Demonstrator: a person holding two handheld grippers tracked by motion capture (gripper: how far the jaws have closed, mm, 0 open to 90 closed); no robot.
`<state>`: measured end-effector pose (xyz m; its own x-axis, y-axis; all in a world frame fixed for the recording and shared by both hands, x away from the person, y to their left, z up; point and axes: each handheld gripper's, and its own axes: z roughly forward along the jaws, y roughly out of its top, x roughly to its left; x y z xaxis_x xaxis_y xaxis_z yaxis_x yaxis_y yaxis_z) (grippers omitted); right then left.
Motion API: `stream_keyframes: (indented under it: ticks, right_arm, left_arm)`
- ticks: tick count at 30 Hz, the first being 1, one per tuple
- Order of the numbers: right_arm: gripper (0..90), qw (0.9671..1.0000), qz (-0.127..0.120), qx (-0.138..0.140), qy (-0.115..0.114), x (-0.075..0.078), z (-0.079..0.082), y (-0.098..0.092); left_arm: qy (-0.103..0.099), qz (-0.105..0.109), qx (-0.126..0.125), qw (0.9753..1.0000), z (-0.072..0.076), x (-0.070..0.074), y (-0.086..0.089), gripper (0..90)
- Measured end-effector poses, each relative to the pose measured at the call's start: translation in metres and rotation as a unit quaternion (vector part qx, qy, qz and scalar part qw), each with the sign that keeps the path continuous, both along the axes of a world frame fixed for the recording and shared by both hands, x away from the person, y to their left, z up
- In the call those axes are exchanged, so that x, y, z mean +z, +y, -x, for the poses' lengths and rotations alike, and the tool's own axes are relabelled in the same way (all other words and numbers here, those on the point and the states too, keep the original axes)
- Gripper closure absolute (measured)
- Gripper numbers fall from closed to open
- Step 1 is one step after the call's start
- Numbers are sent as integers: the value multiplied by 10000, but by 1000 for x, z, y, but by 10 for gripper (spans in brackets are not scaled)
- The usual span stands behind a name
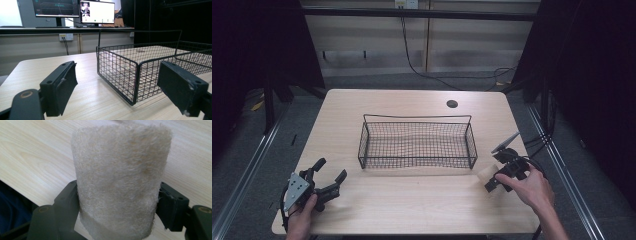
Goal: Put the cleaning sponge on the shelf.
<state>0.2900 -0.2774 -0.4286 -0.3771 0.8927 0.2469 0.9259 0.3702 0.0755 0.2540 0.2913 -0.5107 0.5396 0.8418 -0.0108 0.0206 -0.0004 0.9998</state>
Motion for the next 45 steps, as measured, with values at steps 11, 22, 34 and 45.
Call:
stream_keyframes:
  ticks: [11,22,34,45]
  right_arm:
    - [284,9999,-57,83,-43,11,0,2]
    - [284,9995,-246,174,36,17,0,3]
    - [284,9990,-364,271,15,29,-2,8]
    - [284,9989,-399,254,-21,38,-8,17]
  left_arm:
    - [0,-1,0,10000,0,0,0,156]
    - [0,-2,0,10000,0,0,0,156]
    - [1,0,1,10000,0,0,0,156]
    - [-1,0,1,10000,0,0,0,156]
